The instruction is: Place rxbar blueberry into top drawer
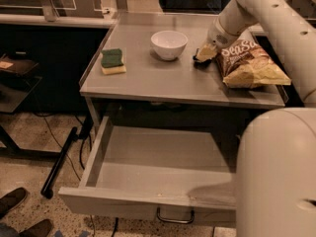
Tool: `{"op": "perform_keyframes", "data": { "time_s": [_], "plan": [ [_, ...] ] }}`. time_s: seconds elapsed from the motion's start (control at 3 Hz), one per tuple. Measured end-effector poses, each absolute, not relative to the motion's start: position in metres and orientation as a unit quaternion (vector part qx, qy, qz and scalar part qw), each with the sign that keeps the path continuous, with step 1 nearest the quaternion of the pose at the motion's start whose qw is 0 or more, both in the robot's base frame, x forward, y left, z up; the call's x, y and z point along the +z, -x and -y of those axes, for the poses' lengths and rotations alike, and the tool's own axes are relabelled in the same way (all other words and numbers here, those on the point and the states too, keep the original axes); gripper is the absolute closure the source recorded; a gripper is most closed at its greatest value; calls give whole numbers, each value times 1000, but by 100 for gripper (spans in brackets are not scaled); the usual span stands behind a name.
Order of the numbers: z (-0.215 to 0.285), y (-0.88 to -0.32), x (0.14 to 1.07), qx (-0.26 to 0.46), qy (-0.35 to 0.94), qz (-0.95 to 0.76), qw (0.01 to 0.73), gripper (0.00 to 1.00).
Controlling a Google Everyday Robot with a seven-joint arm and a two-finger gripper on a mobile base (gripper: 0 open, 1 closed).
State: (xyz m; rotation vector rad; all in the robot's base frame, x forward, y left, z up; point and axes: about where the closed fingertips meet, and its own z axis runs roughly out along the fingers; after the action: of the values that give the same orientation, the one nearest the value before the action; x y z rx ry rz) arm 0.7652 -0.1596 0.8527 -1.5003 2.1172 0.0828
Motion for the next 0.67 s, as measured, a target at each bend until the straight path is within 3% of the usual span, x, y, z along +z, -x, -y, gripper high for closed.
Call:
{"op": "perform_keyframes", "data": {
  "time_s": [0.67],
  "plan": [
    [158, -709, 887, 38, 502, -807, 308, 100]
  ]
}}
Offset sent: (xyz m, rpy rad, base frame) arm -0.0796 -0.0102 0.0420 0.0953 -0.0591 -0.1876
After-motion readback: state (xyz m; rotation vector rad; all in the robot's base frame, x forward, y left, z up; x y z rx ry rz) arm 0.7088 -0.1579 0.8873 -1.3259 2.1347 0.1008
